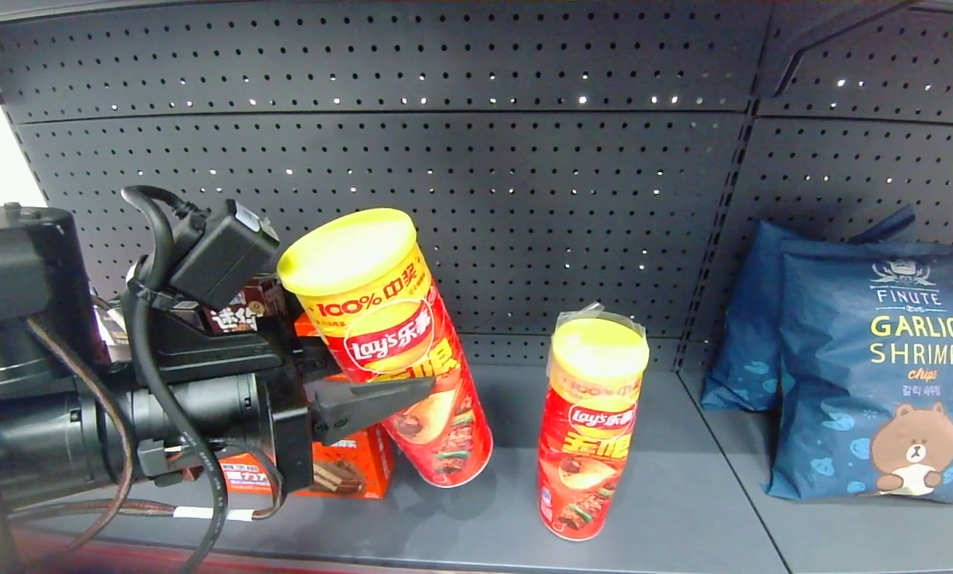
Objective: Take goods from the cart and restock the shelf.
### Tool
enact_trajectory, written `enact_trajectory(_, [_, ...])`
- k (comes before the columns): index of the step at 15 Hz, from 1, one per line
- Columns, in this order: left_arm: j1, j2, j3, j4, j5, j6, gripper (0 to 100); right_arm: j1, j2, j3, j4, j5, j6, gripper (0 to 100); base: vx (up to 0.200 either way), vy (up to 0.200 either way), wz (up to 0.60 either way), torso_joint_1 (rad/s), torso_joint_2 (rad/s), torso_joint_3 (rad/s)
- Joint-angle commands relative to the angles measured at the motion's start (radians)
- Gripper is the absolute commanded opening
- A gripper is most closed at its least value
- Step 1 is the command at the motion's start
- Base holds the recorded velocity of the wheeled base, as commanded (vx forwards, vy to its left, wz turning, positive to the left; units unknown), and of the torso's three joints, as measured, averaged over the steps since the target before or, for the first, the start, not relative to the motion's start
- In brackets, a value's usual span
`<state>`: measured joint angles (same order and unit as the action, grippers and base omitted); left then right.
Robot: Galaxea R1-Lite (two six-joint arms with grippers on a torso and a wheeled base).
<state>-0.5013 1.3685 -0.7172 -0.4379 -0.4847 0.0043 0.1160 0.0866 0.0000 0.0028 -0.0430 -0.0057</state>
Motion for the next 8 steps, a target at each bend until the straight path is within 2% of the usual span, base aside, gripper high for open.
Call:
enact_trajectory(1, [0.012, 0.007, -0.013, 0.002, 0.0, 0.0, 0, 0.001, 0.005, 0.0, 0.0, 0.0, 0.0, 100, 0.0, 0.0, 0.0, 0.0, 0.0, 0.0])
enact_trajectory(2, [0.02, 0.007, -0.019, 0.01, 0.0, 0.003, 0, 0.001, 0.005, 0.0, 0.0, 0.0, 0.0, 100, 0.0, 0.0, 0.0, 0.0, 0.0, 0.0])
enact_trajectory(3, [0.05, 0.026, -0.022, 0.005, 0.0, 0.006, 0, 0.001, 0.005, 0.0, 0.0, 0.0, 0.0, 100, 0.0, 0.0, 0.0, 0.0, 0.0, 0.0])
enact_trajectory(5, [0.066, 0.061, -0.059, 0.001, -0.002, 0.006, 0, 0.001, 0.005, 0.0, 0.0, 0.0, 0.0, 100, 0.0, 0.0, 0.0, 0.0, 0.0, 0.0])
enact_trajectory(6, [0.076, 0.115, -0.128, 0.001, -0.003, 0.005, 0, 0.001, 0.005, 0.0, 0.0, 0.0, 0.0, 100, 0.0, 0.0, 0.0, 0.0, 0.0, 0.0])
enact_trajectory(8, [0.095, 0.176, -0.188, 0.002, -0.034, 0.006, 0, 0.001, 0.005, 0.0, 0.0, 0.0, 0.0, 100, 0.0, 0.0, 0.0, 0.0, 0.0, 0.0])
